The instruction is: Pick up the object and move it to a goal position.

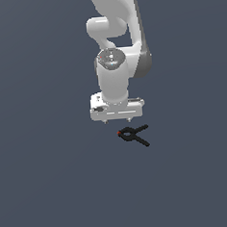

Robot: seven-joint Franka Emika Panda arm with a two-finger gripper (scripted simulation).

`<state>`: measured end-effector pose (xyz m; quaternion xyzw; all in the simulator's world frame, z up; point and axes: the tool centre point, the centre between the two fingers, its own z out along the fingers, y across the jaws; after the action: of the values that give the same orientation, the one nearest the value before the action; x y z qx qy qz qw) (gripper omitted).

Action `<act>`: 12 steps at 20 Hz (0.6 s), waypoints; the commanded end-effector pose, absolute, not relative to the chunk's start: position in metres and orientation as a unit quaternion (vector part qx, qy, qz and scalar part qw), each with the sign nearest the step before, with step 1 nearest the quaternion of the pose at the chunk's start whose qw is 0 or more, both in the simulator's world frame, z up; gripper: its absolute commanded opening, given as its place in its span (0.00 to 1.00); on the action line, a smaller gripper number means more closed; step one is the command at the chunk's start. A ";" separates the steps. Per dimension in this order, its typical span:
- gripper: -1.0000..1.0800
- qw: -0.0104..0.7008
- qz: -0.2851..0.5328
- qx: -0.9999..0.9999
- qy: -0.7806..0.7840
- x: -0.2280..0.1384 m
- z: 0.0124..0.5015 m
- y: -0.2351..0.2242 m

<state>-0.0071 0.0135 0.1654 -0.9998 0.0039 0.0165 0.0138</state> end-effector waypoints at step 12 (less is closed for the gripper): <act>0.96 0.027 0.024 -0.999 -0.018 -0.009 0.159 0.030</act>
<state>-0.0091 0.0290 0.1597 -0.9993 -0.0159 0.0236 0.0257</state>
